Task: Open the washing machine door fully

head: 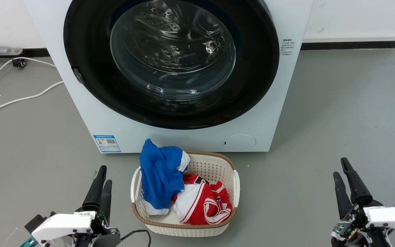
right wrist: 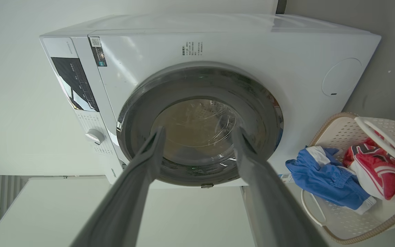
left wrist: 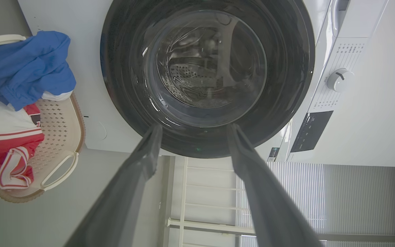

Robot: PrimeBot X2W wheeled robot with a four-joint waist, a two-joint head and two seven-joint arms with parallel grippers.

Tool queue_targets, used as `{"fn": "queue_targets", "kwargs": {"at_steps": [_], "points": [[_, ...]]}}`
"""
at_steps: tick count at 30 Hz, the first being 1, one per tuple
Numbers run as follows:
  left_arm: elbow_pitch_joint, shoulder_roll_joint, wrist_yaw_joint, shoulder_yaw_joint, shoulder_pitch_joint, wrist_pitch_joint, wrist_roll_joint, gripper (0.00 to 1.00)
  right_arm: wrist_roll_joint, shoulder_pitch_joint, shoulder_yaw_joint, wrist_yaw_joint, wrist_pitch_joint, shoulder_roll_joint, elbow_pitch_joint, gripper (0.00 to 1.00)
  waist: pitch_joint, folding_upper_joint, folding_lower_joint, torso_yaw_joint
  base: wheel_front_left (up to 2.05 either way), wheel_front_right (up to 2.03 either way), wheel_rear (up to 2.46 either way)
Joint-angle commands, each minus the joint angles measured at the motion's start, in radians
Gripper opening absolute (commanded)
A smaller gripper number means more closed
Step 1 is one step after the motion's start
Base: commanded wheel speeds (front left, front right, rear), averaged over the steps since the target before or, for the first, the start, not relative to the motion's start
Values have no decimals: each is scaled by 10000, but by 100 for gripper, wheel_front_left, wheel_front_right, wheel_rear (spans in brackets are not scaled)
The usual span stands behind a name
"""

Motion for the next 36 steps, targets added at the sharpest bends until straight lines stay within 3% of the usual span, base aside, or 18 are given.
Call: {"fn": "queue_targets", "kwargs": {"at_steps": [1, 16, 36], "points": [[-300, 26, -6, -126, -235, -150, 163, 100, -233, -94, 106, 3, -139, -37, -310, 100, 0, 0, 0, 4, 0, 0, 0], [-1033, 24, -12, -443, -210, -771, 2553, 100, -2938, 48, 350, 6, -756, -85, -947, 100, -13, 0, 0, 36, 0, 0, 0], [-1323, 378, -21, -1293, -188, -1514, 7556, 100, -8090, 216, 396, 11, -1155, -79, -1222, 100, -2, 0, 0, 43, 0, 0, 0]]}}
